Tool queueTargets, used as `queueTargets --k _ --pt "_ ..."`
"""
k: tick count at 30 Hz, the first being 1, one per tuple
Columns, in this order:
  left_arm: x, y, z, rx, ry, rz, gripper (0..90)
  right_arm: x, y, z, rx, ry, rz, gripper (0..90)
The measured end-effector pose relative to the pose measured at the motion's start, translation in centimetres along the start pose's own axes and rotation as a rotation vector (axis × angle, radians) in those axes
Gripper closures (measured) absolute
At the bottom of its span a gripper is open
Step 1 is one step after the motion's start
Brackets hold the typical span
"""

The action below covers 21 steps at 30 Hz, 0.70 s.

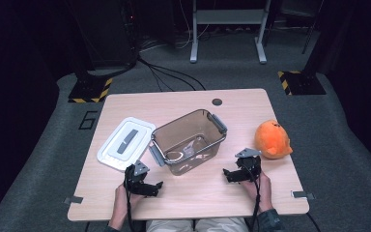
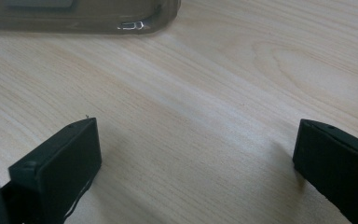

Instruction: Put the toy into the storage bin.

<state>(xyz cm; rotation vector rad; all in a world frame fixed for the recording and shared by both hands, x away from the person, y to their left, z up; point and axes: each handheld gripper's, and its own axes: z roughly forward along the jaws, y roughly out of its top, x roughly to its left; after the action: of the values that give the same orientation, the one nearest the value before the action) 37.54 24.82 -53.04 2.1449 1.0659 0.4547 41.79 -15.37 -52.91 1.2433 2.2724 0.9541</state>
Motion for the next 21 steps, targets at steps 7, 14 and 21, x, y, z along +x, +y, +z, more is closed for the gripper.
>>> queueTargets --k 7,14,21 --pt "0.0 0.1 0.1 0.005 0.004 0.001 0.5 0.1 0.0 -0.3 0.010 -0.025 -0.002 1.1" --pt "-0.2 0.2 0.3 -0.005 0.020 -0.015 0.4 0.2 0.1 -1.4 -0.025 -0.013 -0.006 0.0" --pt "-0.1 0.3 0.2 0.007 0.020 -0.012 0.2 0.4 1.3 -2.4 -0.023 -0.011 -0.057 0.0"
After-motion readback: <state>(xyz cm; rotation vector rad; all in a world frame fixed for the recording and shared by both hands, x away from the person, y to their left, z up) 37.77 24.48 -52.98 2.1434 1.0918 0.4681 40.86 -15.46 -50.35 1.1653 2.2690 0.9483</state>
